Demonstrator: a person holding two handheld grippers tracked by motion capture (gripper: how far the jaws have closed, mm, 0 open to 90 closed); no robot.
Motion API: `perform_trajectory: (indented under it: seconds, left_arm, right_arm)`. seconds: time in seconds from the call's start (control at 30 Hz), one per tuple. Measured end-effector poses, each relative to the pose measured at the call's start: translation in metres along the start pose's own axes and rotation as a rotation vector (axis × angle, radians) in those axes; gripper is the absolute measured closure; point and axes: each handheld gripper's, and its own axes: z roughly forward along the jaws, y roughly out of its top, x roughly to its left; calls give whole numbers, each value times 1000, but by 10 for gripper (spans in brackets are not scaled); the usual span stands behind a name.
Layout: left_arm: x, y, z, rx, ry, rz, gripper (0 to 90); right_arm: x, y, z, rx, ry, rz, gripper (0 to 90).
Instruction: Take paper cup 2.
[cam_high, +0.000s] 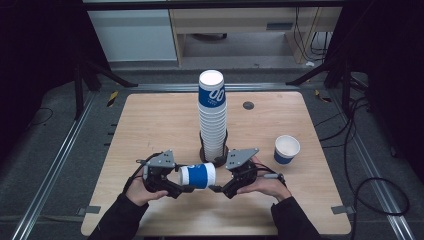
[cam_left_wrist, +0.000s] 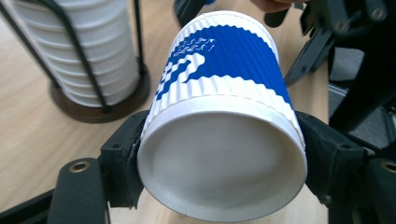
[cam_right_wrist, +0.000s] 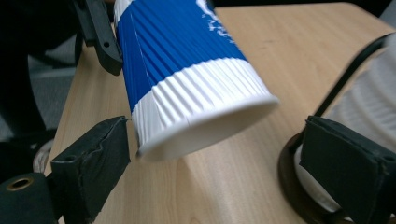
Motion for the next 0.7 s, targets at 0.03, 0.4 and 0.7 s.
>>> perform_trajectory:
  seconds: [0.03, 0.4, 0.7]
  left_arm:
    - [1, 0, -1, -9, 1, -3, 257]
    - [8, -2, -15, -146, 13, -31, 256]
    - [4, 2, -15, -224, -34, -29, 256]
  right_arm:
    - [-2, 0, -4, -16, -9, 13, 82]
    - [-14, -1, -30, -116, -35, 106, 71]
    - [-14, -1, -31, -162, 25, 137, 64]
